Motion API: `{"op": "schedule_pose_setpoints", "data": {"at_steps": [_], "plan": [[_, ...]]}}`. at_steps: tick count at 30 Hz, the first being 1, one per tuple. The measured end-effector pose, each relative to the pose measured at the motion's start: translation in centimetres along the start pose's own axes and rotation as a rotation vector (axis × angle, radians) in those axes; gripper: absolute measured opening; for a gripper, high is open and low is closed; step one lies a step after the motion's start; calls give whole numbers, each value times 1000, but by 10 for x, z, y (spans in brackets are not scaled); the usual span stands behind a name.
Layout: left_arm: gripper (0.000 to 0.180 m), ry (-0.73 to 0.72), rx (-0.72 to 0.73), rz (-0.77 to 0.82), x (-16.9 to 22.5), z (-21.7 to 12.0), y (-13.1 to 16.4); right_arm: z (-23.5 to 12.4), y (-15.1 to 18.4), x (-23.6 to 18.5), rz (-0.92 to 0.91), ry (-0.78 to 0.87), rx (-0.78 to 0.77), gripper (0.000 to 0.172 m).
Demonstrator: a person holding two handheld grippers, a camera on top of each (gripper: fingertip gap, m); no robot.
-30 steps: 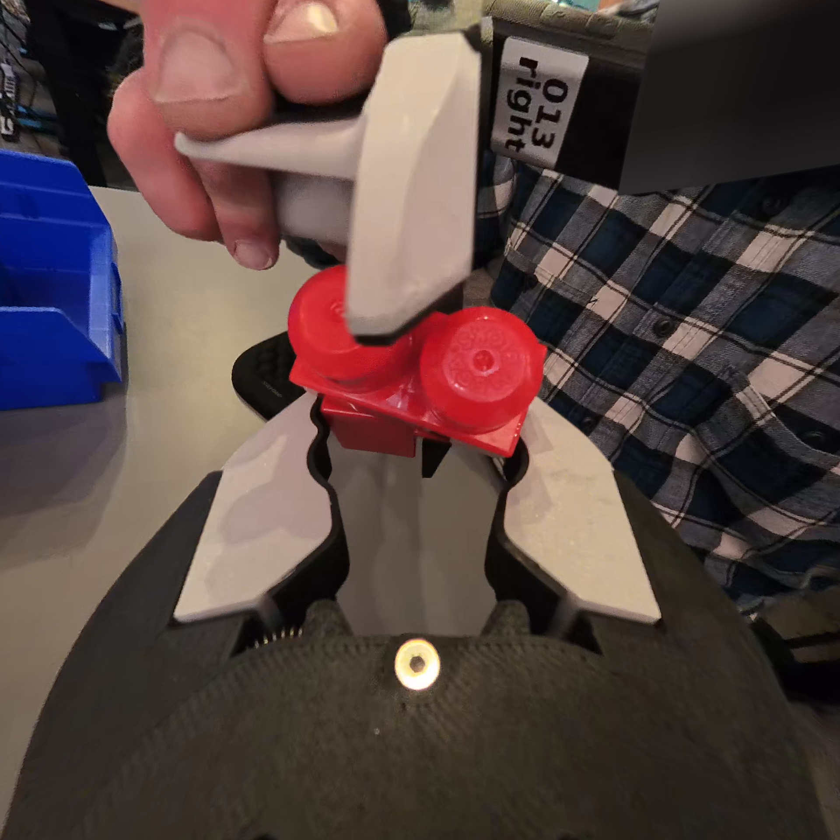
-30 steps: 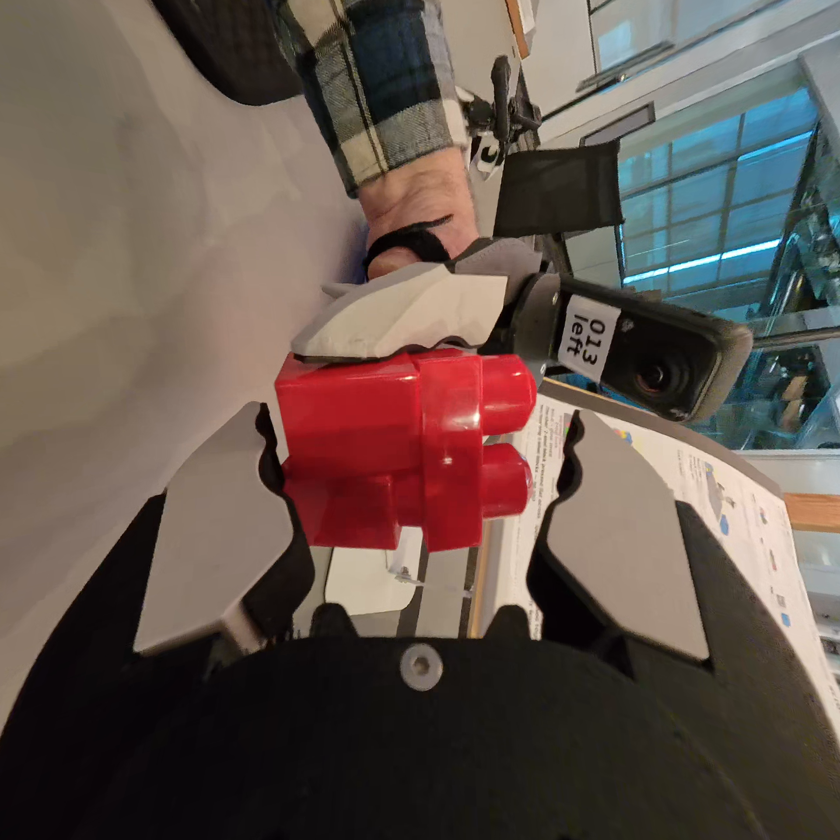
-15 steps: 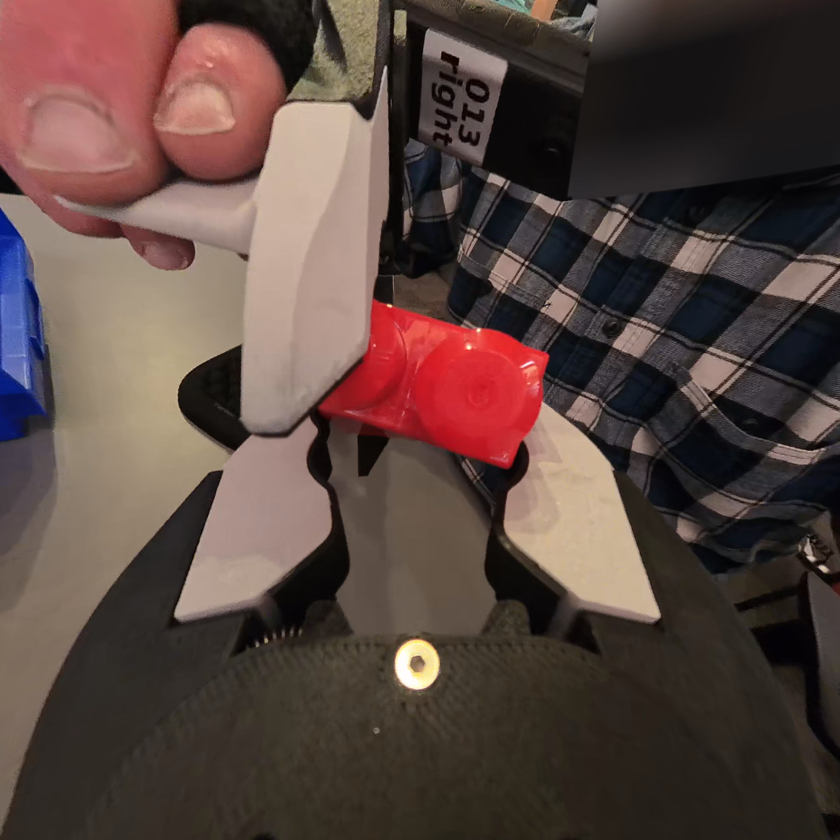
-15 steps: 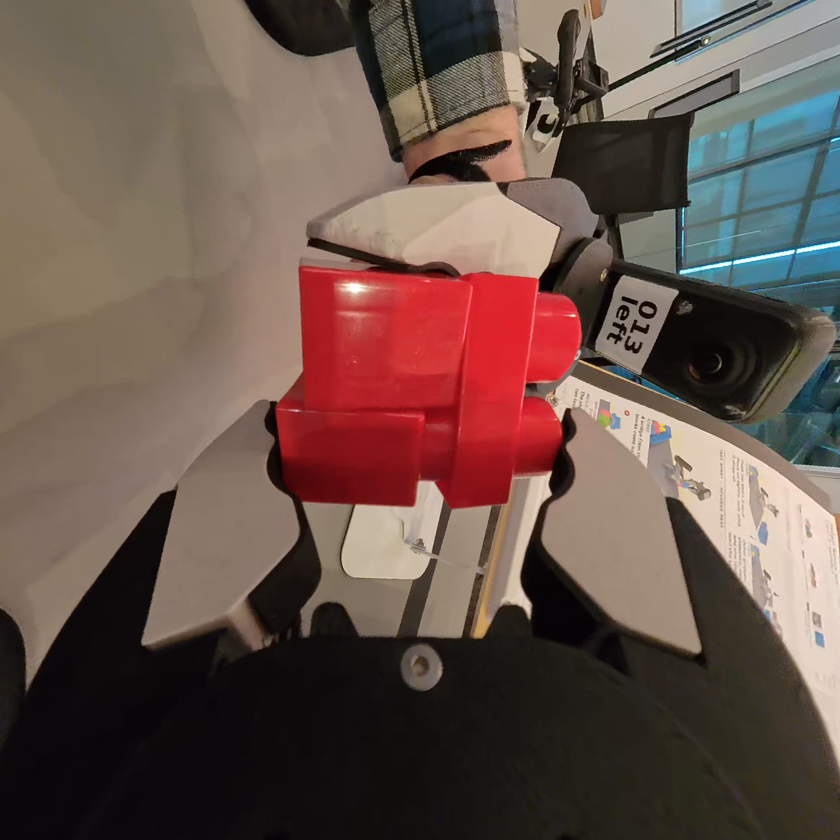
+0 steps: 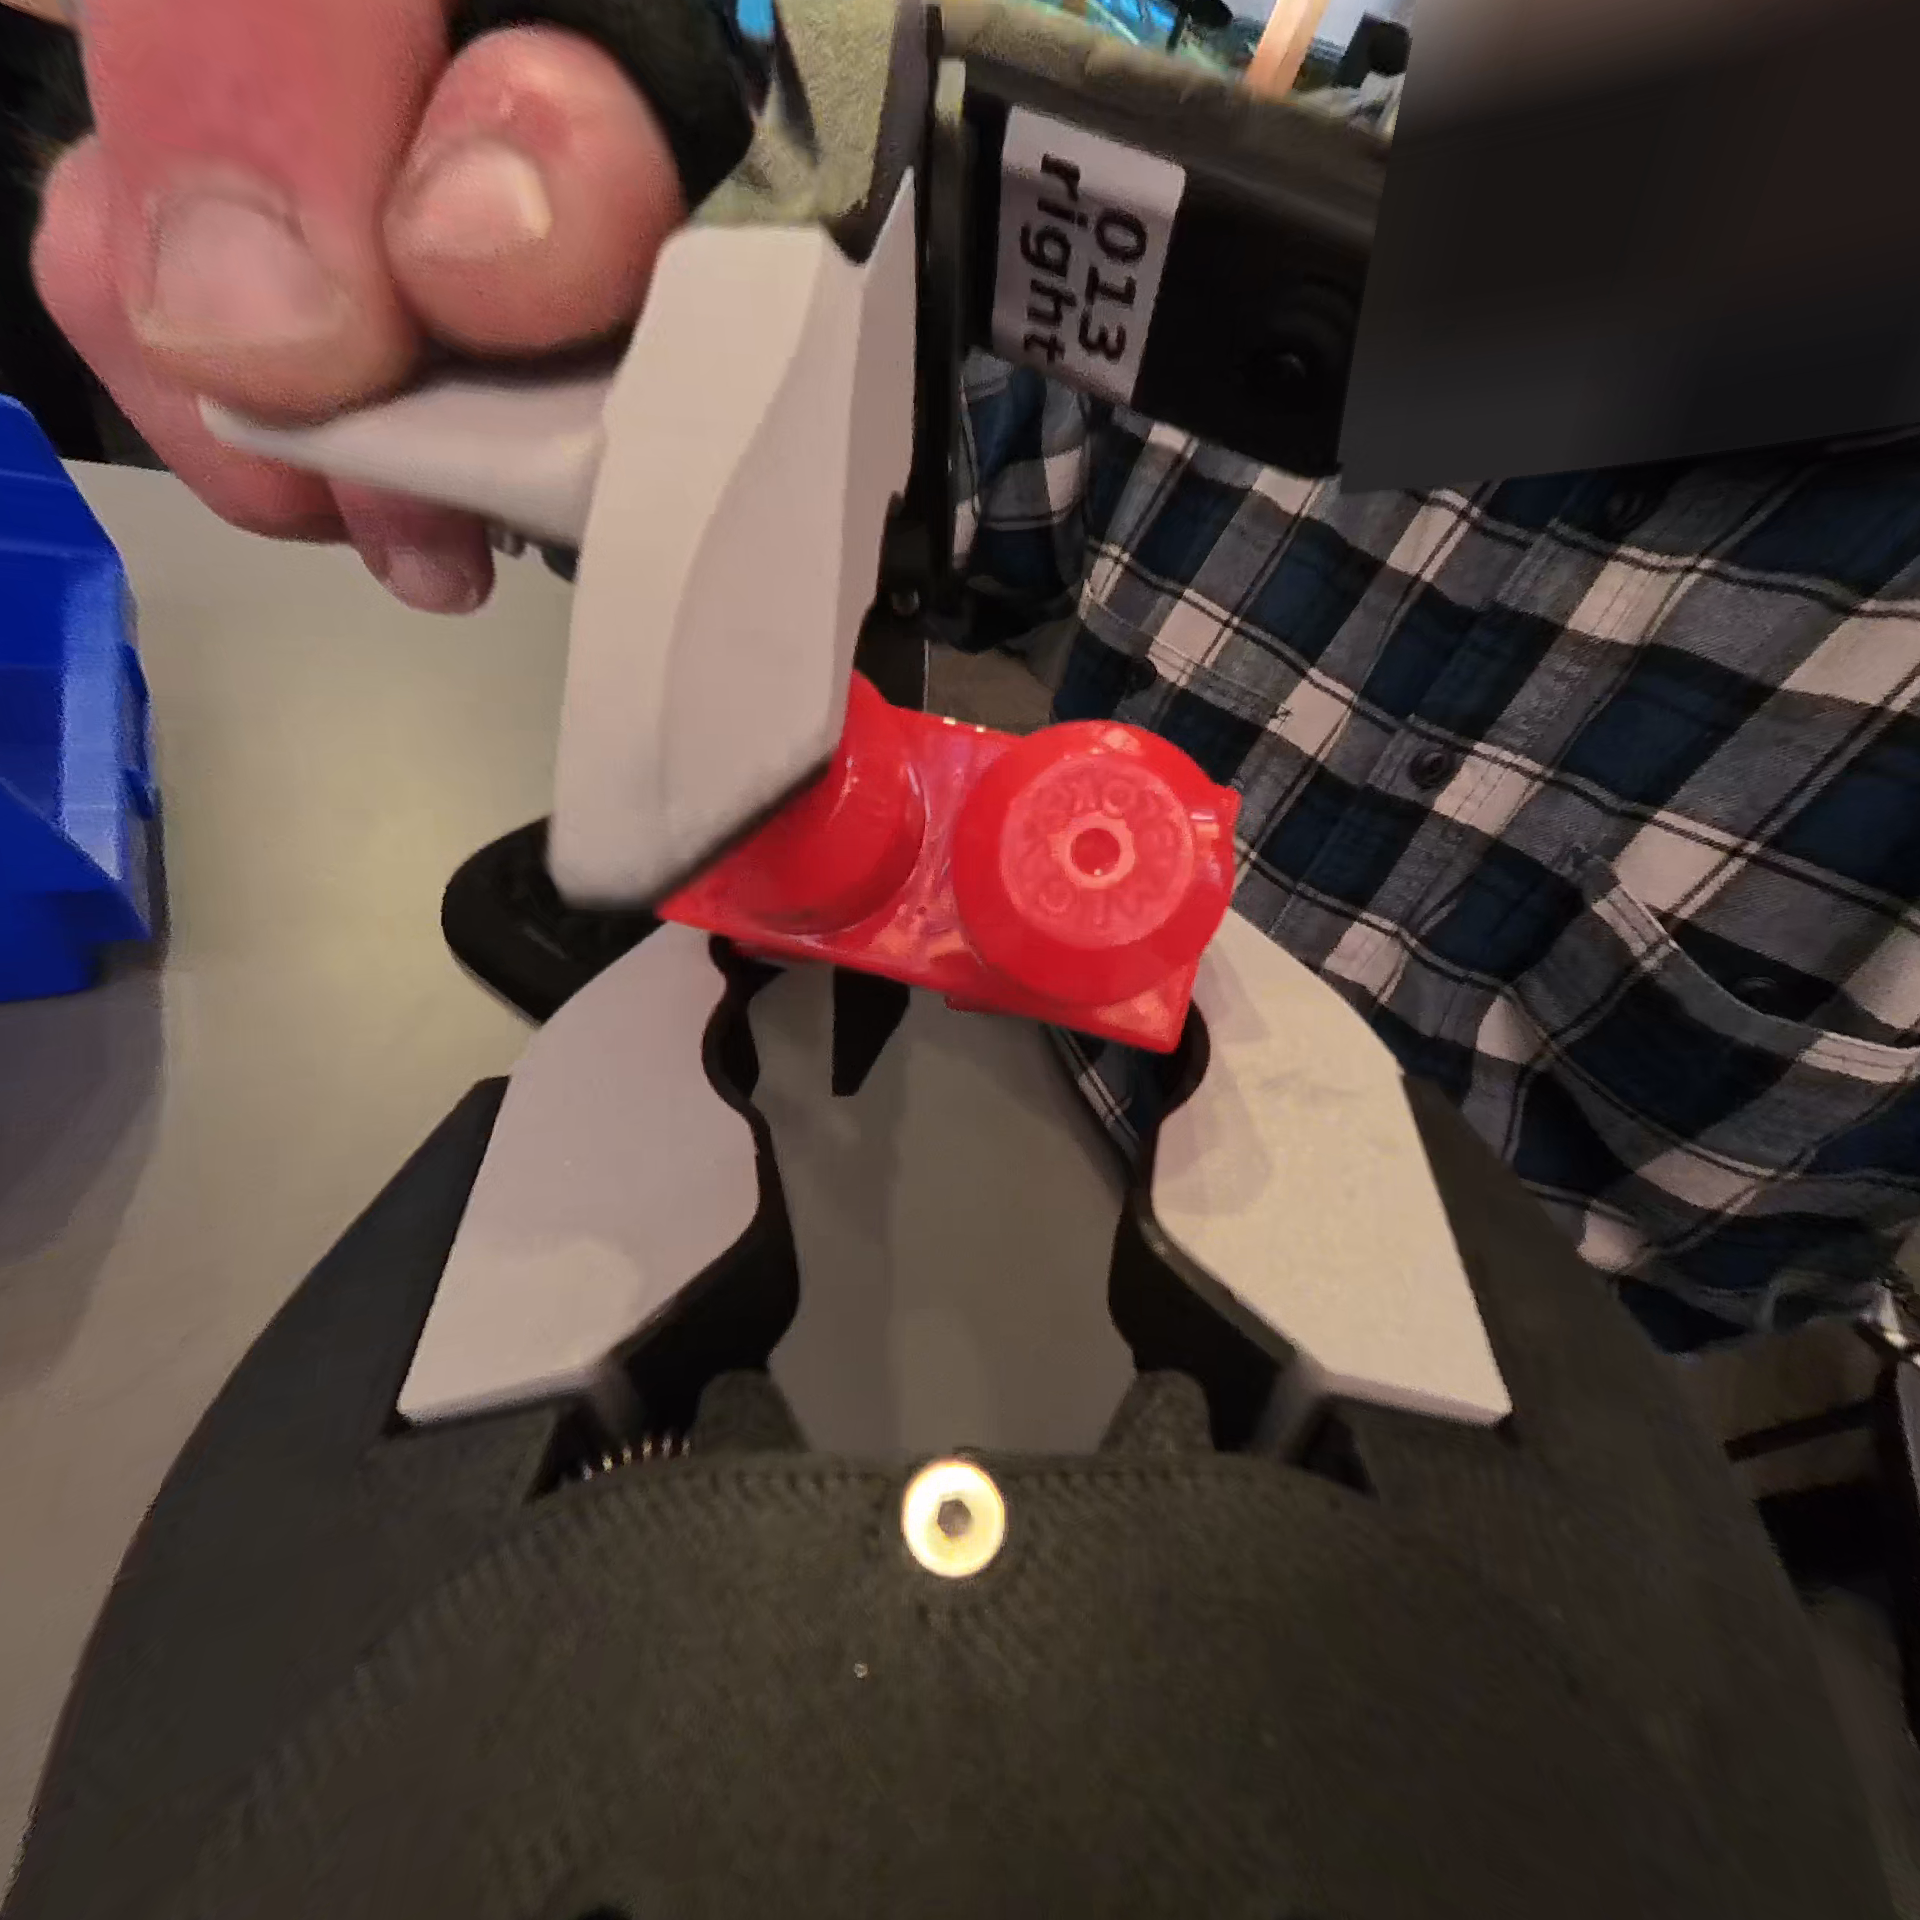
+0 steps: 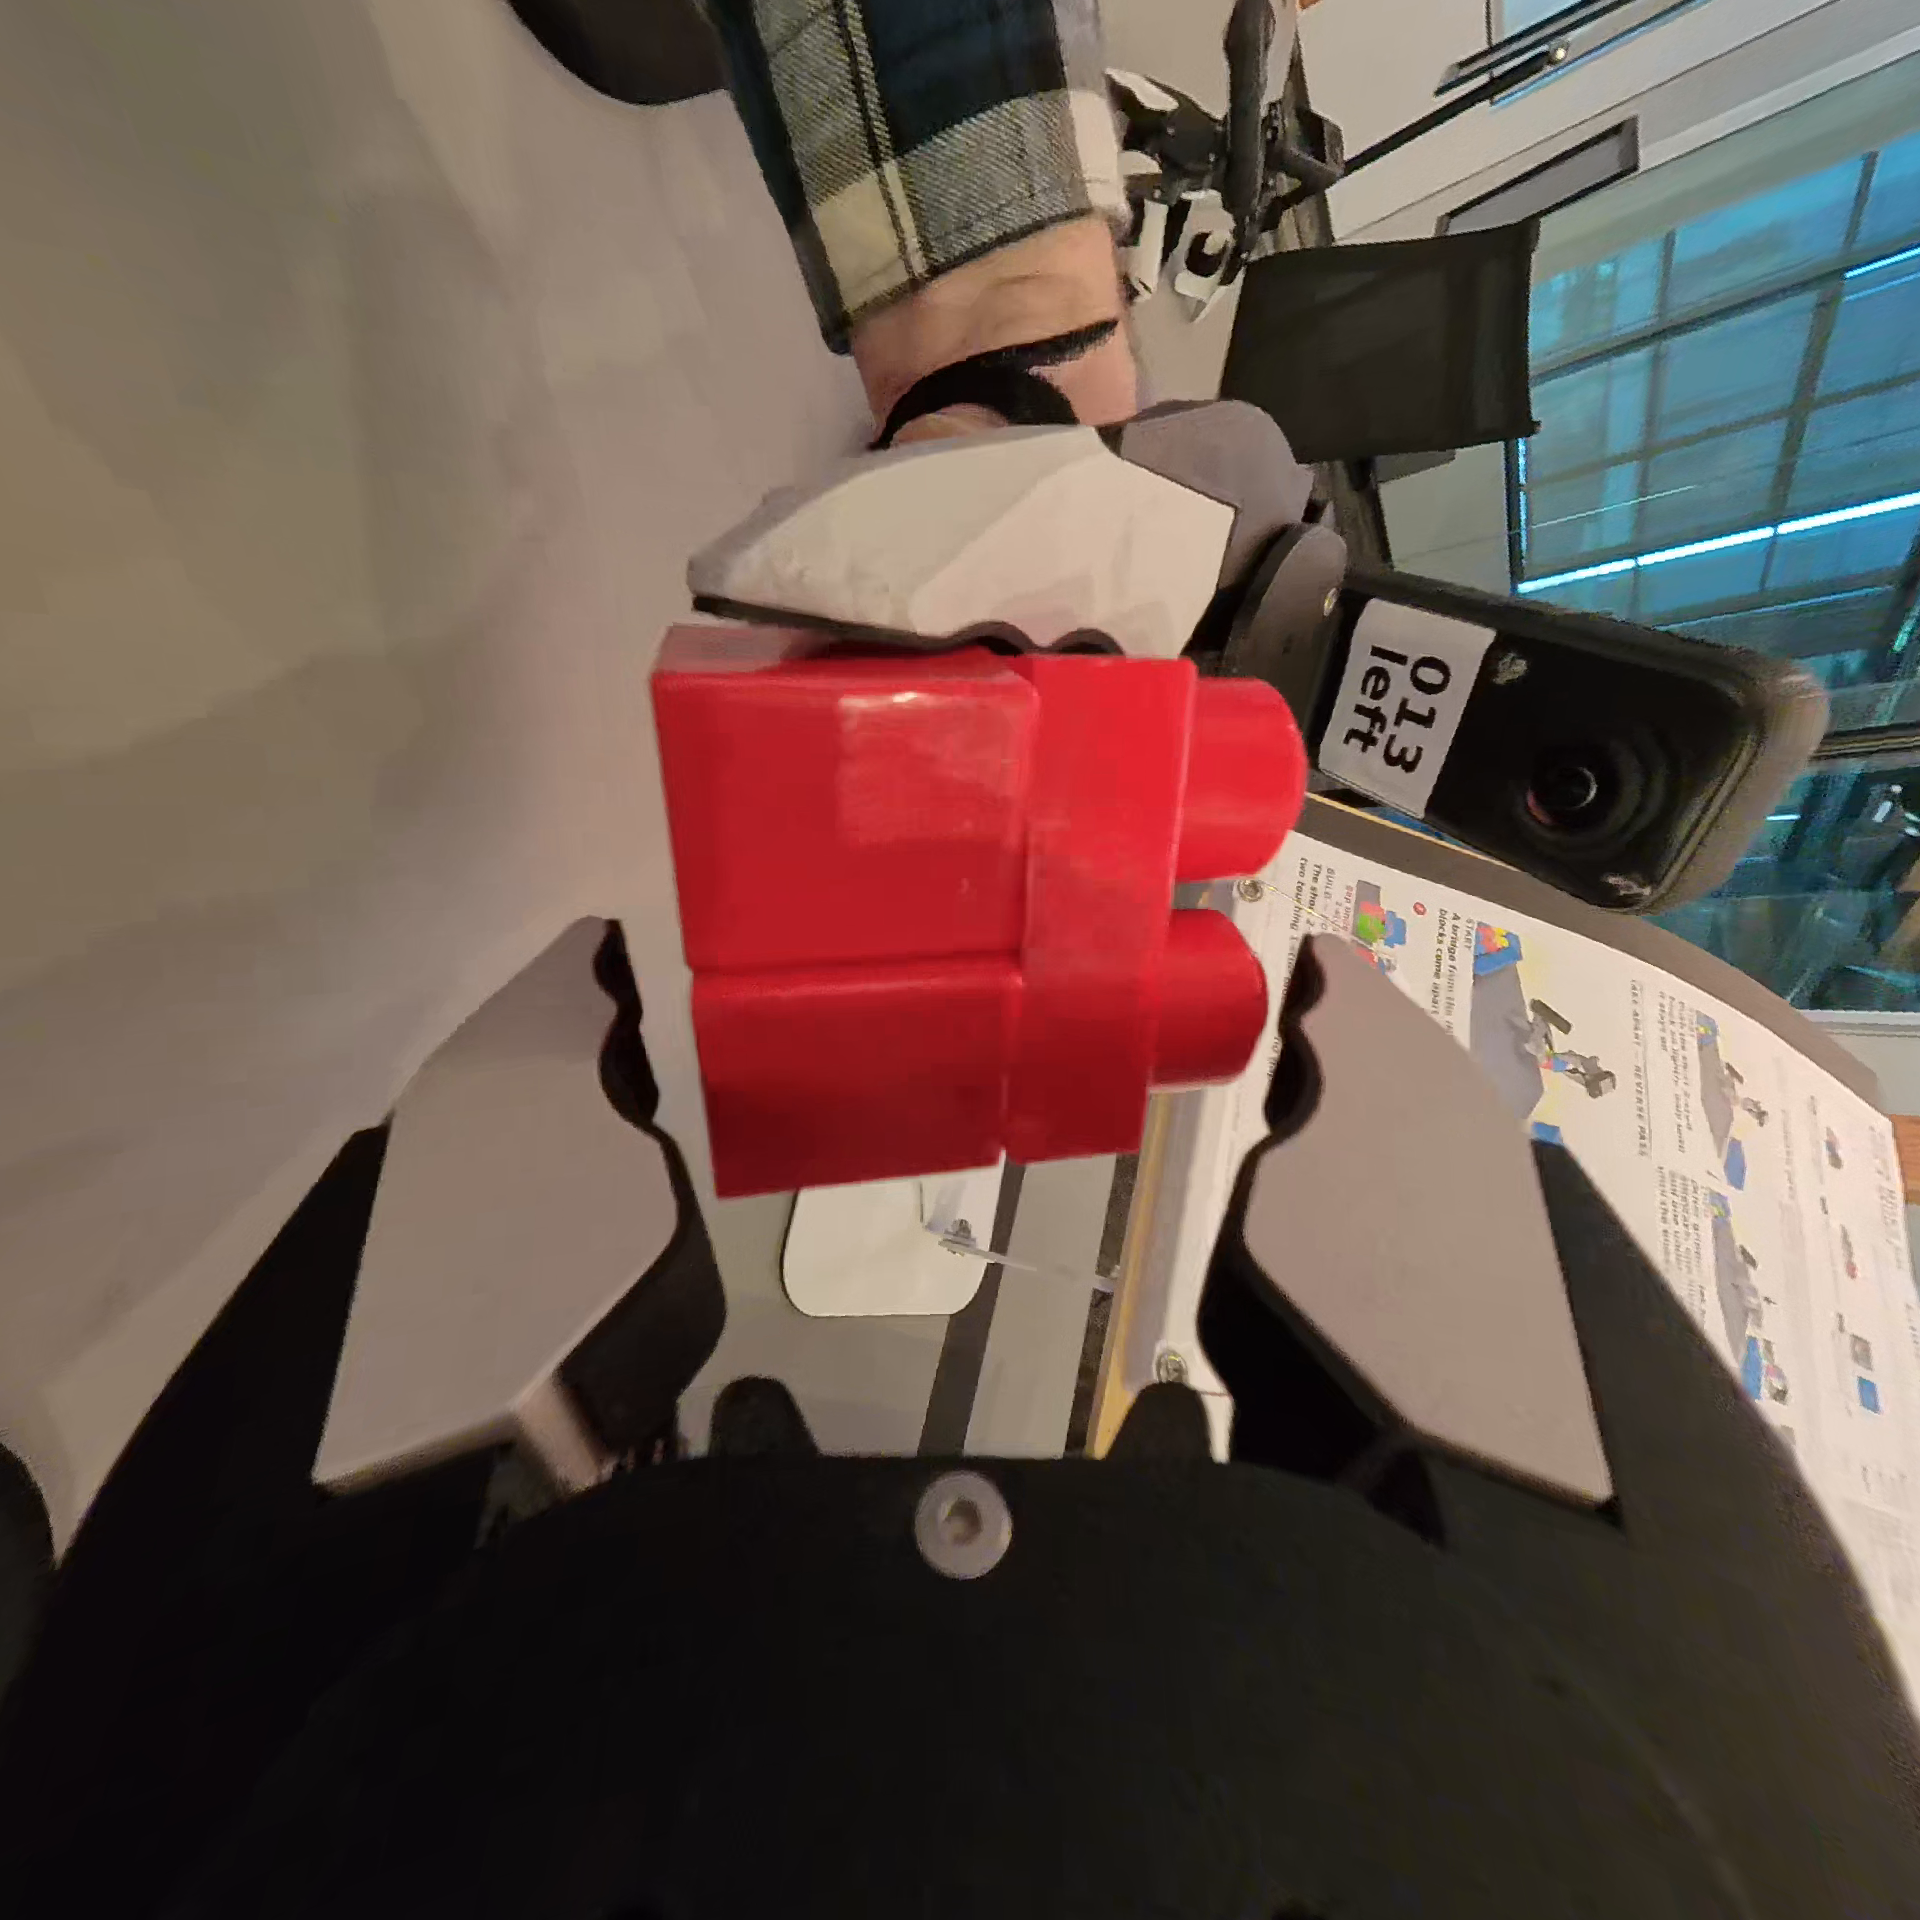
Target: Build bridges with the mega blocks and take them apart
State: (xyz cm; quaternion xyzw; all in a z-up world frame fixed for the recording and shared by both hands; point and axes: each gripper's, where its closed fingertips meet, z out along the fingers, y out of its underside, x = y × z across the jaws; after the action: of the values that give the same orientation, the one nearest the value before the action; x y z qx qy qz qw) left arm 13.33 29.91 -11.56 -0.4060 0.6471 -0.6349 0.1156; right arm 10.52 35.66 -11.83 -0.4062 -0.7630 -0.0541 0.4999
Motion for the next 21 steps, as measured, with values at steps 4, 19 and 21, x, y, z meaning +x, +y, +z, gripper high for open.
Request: {"op": "schedule_pose_setpoints", "data": {"at_steps": [4,19,21], "plan": [[74,-23,-1,-1,-5,0,-3,4,-9,-5,-25,1,-12,120],[75,-19,78,-61,-5,1,-14,0,-8,14,9,221,7,103],[75,-25,167,-50,-4,-2,-25,-6,-8,27,45,329,27,102]]}}
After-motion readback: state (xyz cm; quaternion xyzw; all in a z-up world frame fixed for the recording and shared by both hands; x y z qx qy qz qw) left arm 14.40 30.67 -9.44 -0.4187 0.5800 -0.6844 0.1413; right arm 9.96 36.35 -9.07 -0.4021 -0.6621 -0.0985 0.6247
